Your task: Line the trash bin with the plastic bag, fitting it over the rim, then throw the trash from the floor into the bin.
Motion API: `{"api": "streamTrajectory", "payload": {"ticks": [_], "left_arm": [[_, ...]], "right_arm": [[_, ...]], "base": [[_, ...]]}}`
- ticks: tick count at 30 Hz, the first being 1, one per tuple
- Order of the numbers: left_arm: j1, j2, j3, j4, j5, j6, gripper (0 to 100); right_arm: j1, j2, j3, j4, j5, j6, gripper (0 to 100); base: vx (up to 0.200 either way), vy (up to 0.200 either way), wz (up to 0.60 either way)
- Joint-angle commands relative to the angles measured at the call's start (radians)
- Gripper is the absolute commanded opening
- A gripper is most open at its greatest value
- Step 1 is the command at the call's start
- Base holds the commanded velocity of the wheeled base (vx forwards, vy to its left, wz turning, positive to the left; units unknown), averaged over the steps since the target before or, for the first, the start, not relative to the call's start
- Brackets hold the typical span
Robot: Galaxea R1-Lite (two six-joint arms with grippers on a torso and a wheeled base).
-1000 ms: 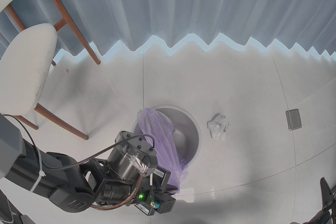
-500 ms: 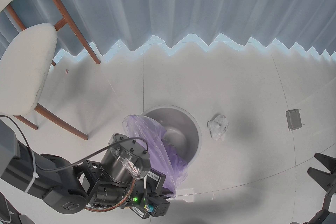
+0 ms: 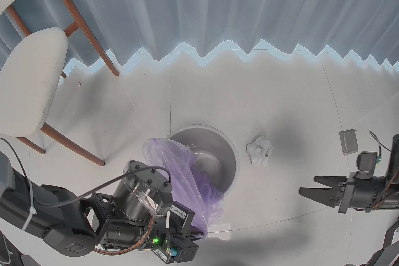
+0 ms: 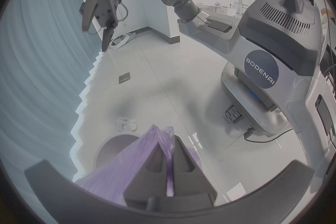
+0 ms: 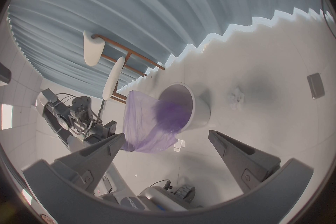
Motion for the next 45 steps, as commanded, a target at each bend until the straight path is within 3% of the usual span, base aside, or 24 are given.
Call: {"api": "streamTrajectory", "payload": {"ticks": [1, 4, 12, 19, 29, 35, 45], "left_arm": [[-0.018, -0.008, 0.010, -0.012, -0.002, -0.002, 0], [-0.017, -0.003, 0.012, -0.024, -0.004, 0.000, 0], [-0.017, 0.028, -0.008, -0.028, -0.002, 0.001, 0], [-0.023, 0.081, -0.048, -0.031, -0.002, 0.001, 0], [-0.021, 0.149, -0.111, -0.031, -0.004, 0.001, 0], [-0.057, 0.179, -0.140, -0.029, -0.002, 0.001, 0], [-0.055, 0.164, -0.126, -0.029, -0.001, 0.003, 0]], "right_arm": [[0.092, 0.279, 0.008, -0.169, -0.035, -0.032, 100], [0.130, 0.312, 0.005, -0.247, -0.058, -0.030, 100], [0.297, 0.462, -0.050, -0.405, -0.270, -0.030, 100], [0.343, 0.539, -0.125, -0.511, -0.345, -0.030, 100], [0.346, 0.549, -0.153, -0.509, -0.358, -0.030, 100], [0.438, 0.605, -0.182, -0.513, -0.359, -0.016, 100], [0.474, 0.668, -0.263, -0.511, -0.359, -0.016, 100]], "base": [[0.000, 0.000, 0.00], [0.000, 0.000, 0.00], [0.000, 0.000, 0.00], [0.000, 0.000, 0.00], [0.000, 0.000, 0.00], [0.000, 0.000, 0.00], [0.000, 0.000, 0.00]]}}
